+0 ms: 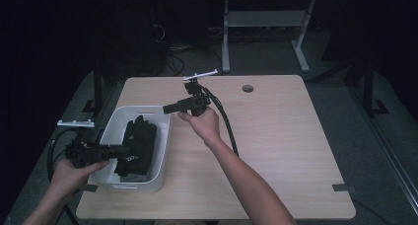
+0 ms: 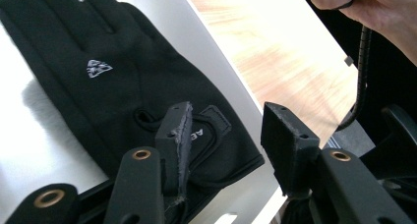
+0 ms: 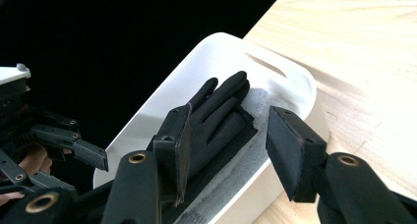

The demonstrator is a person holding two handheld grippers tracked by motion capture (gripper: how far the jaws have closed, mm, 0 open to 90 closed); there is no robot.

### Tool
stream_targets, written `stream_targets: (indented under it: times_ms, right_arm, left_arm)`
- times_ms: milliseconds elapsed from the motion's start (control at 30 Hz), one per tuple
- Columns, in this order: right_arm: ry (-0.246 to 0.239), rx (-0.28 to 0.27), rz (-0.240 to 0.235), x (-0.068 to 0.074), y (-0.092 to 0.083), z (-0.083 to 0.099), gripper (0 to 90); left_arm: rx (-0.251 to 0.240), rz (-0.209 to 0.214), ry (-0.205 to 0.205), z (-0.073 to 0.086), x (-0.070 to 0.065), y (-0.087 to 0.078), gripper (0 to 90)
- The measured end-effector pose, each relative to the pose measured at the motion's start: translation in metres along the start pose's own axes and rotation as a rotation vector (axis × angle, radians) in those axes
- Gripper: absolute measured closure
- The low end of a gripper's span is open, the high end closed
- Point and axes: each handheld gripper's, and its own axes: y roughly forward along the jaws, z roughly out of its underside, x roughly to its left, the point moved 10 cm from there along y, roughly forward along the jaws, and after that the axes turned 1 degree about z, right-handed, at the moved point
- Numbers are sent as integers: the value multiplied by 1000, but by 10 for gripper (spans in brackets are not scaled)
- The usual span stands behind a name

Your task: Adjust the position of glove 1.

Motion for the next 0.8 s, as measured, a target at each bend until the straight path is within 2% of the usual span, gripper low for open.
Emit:
stream_targets:
  times_ms: [167, 500, 800]
  right_arm:
    - [11, -14, 14, -6, -12, 1, 499]
    - [44, -51, 28, -21, -37, 6, 481]
    - [52, -83, 43, -33, -61, 9, 463]
  left_arm:
    - [-7, 9, 10, -5, -7, 4, 530]
    - [10, 35, 29, -9, -21, 18, 500]
    - [11, 62, 52, -19, -37, 28, 487]
